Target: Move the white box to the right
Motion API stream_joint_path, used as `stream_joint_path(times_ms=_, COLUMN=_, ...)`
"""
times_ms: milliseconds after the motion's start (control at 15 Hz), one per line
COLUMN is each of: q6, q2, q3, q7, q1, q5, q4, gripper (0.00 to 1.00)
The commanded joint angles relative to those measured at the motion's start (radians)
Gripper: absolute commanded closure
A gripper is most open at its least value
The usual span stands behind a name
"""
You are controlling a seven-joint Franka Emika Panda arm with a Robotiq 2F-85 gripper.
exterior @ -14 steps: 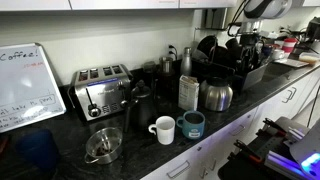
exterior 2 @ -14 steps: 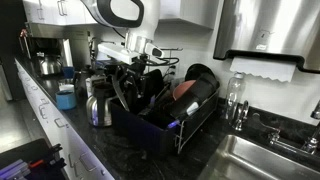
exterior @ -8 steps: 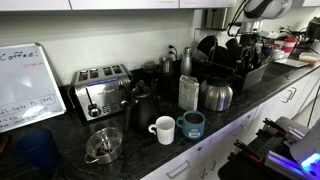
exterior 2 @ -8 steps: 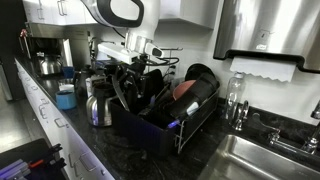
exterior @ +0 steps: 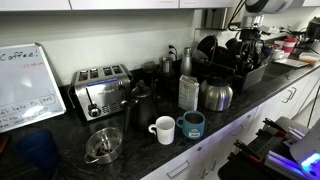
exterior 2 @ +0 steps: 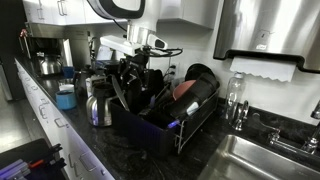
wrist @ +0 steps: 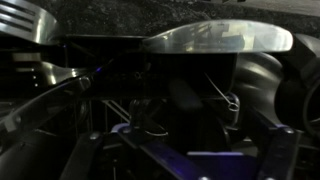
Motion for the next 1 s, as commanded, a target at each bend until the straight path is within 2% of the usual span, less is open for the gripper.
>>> stream_joint_path(times_ms=0, q6=-0.036, q2=-0.028, q3=0.015, q7=-0.025, q1=-0.023, q5=0.016, q4=0.035, gripper=0.00)
stream_joint_path(times_ms=333, q6=-0.049, q2=-0.097, q3=0.020, q7=-0.043, q1=-0.004, q5=0.032, q4=0.037, gripper=0.00)
stream_joint_path(times_ms=933, q6=0.031, q2=-0.193, q3=0.110, q7=-0.086, q1=0.094, q5=0.040, q4=-0.009, gripper=0.00)
